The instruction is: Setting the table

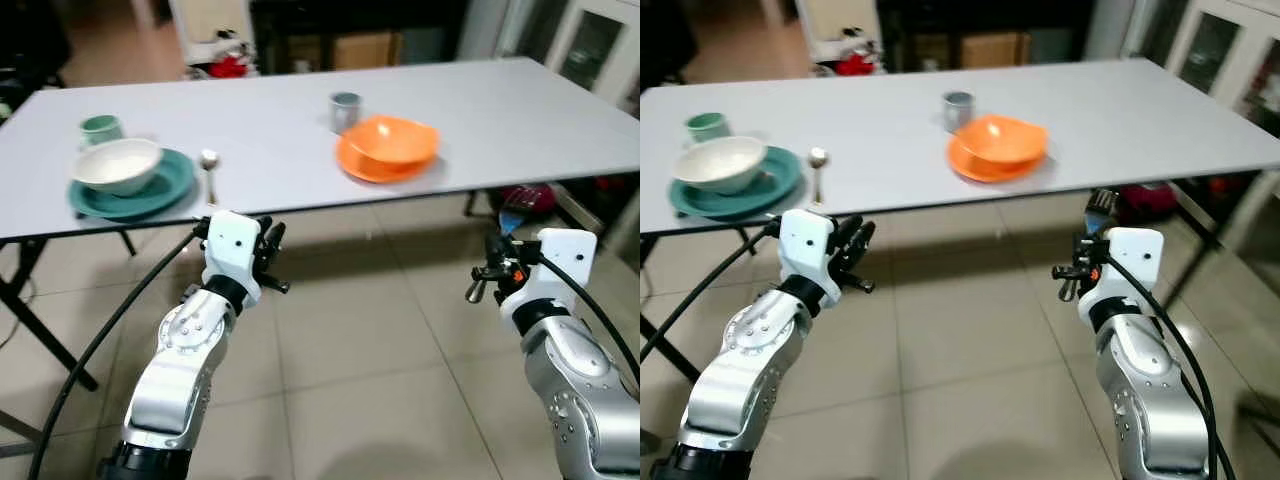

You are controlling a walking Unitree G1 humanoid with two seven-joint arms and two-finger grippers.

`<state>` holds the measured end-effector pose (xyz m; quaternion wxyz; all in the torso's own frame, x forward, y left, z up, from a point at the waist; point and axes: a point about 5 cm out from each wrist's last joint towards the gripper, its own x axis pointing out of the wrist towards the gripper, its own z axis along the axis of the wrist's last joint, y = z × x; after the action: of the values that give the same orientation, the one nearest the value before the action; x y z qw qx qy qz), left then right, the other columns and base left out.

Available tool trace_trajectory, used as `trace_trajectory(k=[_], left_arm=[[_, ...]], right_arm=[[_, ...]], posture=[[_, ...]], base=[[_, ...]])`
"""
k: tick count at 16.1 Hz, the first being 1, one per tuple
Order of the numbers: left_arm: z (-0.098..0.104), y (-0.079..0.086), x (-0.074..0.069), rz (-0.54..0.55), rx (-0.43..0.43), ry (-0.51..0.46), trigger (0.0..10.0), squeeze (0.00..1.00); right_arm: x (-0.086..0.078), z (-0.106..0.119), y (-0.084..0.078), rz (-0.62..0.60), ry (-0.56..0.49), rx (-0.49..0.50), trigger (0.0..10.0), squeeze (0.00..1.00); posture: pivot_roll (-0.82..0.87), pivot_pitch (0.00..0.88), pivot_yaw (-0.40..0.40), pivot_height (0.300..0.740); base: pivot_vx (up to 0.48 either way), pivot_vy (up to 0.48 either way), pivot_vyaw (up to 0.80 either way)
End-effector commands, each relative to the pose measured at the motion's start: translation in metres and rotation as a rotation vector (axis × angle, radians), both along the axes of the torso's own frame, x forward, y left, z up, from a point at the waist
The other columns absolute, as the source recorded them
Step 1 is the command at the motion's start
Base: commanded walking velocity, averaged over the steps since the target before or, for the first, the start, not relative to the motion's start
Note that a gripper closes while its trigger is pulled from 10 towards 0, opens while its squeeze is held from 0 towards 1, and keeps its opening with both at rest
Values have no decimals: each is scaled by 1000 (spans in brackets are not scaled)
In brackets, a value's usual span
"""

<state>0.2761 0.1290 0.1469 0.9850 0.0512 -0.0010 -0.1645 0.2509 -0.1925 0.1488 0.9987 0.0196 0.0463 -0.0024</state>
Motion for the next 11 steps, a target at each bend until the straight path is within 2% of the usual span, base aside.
trace_trajectory(k=[1, 11], left_arm=[[4, 7, 2, 24, 13, -16, 10000, 0], [5, 7, 3, 20, 15, -19, 10000, 0]], right_arm=[[2, 5, 6, 28, -25, 9, 10000, 0], [3, 5, 8, 37, -19, 19, 10000, 0]], posture=[[44, 0, 2, 740], [46, 0, 7, 740]], base=[[398, 0, 0], [398, 0, 0]])
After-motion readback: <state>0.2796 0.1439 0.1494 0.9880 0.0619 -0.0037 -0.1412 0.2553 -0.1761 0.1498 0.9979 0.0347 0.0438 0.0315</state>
